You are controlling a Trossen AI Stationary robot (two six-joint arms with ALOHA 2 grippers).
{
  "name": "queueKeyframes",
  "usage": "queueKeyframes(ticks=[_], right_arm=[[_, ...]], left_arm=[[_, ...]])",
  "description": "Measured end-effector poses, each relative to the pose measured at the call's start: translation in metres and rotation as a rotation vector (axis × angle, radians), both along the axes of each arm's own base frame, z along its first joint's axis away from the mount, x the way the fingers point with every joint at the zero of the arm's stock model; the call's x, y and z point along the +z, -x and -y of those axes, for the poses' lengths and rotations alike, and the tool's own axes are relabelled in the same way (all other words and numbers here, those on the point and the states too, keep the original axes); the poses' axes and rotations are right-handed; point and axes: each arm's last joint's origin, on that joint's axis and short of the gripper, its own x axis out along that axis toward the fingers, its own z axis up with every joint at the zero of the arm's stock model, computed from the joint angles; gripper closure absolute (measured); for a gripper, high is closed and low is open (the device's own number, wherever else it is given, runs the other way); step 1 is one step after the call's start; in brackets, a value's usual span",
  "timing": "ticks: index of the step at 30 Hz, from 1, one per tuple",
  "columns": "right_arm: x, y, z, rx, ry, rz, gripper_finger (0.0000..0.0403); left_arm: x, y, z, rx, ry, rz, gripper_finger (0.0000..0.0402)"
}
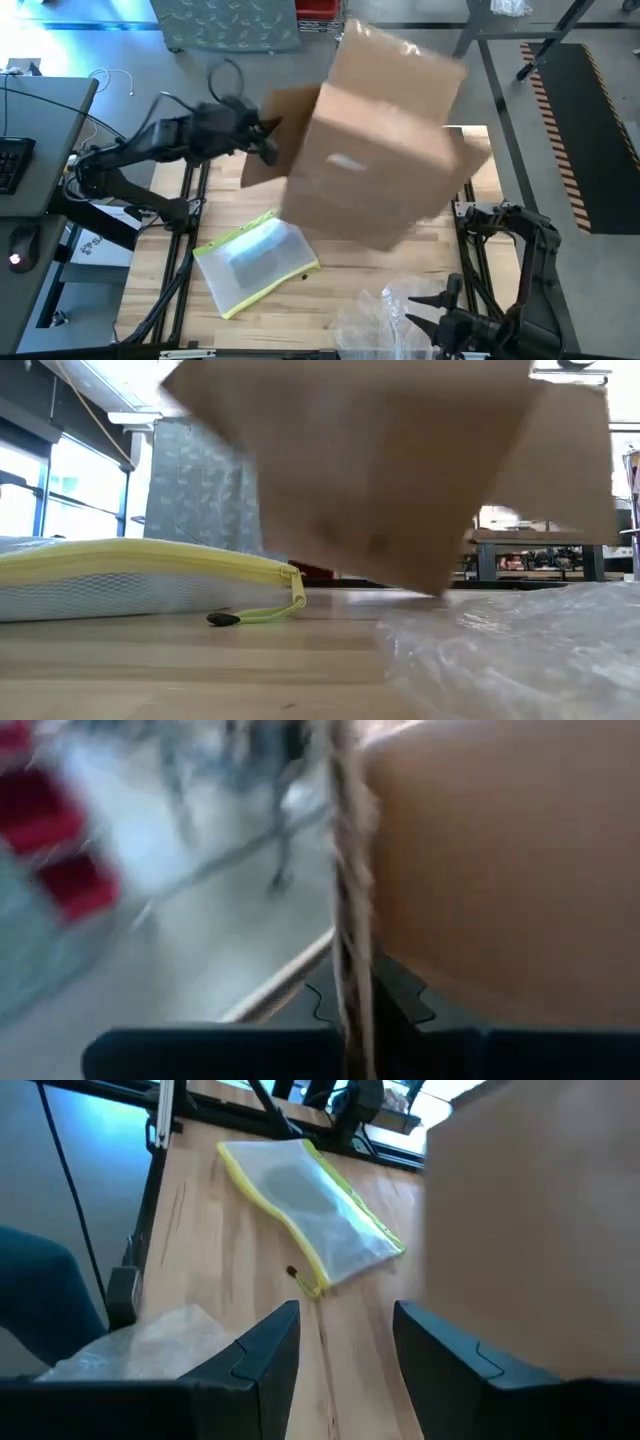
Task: Unpack boxes
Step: Break down the cardboard box using the silver cutter until it is fully flat
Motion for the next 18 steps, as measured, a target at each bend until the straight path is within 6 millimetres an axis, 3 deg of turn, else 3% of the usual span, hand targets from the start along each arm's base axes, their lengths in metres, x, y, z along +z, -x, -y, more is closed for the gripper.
queueKeyframes(ticks=[6, 9, 13, 18], right_arm=[[-0.001, -0.003, 0.002, -0.023, -0.022, -0.001, 0.0256], [-0.002, -0.007, 0.004, -0.041, -0.040, -0.017, 0.0256], [-0.002, -0.009, 0.005, -0.039, -0.039, -0.033, 0.0256], [-0.001, -0.009, 0.005, -0.023, 0.011, -0.013, 0.0256]], left_arm=[[-0.078, 0.000, -0.027, 0.086, 0.145, -0.053, 0.0401], [-0.097, -0.006, -0.031, 0.009, 0.194, 0.024, 0.0401], [-0.088, -0.016, -0.020, -0.208, 0.323, 0.289, 0.0401], [-0.039, -0.022, 0.004, -0.549, 0.360, 0.793, 0.0401]])
